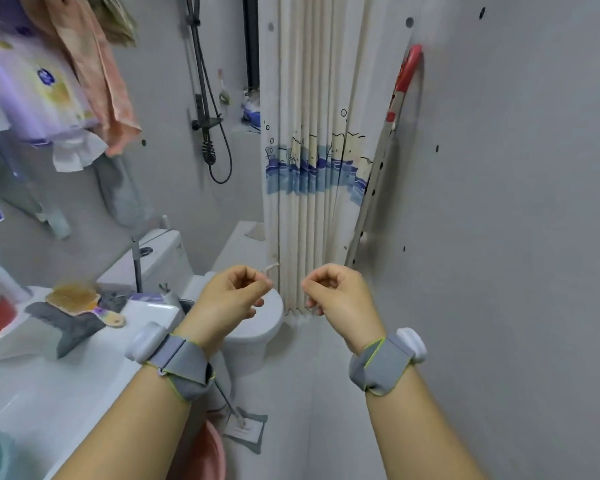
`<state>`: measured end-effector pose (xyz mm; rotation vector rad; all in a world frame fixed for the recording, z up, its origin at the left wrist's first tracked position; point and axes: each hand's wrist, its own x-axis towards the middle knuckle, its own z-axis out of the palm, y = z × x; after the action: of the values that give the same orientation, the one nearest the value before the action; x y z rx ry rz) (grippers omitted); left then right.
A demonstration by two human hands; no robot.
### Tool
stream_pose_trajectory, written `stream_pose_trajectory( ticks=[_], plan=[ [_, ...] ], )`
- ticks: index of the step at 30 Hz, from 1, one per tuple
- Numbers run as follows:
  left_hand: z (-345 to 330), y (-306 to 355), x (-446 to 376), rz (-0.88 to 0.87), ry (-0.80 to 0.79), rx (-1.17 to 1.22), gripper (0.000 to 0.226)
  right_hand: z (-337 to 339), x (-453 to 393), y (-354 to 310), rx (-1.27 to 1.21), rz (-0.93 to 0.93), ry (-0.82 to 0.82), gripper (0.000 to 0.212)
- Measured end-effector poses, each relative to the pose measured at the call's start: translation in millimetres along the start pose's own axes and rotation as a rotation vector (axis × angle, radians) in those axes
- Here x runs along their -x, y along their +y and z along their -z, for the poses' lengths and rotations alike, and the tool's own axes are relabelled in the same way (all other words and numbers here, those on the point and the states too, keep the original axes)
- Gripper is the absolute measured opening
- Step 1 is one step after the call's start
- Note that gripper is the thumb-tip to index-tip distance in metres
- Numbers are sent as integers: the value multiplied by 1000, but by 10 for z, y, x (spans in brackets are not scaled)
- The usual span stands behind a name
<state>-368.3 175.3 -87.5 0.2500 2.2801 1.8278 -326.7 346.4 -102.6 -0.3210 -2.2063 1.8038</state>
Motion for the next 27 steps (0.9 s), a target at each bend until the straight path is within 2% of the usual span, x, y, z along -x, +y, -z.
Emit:
stream_pose_trajectory(
  ticks=[5,10,14,19,23,27],
  plan=[
    [115,-183,-1034,20,32,27,4,-126,-914,275,138,-35,-5,13],
    [-4,-312,-1990,45,-60,6,5,-145,-1728,458,195,-99,19,5],
    [-251,-307,-2683,79,-66,39,7,-80,-2301,580,218,-123,5,9],
    [-853,-376,-3549,110,-151,-11,15,178,-3159,981,208,-161,-7,16],
    [-1103,-430,-4196,170,-113,-15,14,340,-3940,1196,197,-148,-62,15],
    [-1236,-449,-4887,240,4,-45,16,440,-4835,1326,193,-111,-165,17]
  ],
)
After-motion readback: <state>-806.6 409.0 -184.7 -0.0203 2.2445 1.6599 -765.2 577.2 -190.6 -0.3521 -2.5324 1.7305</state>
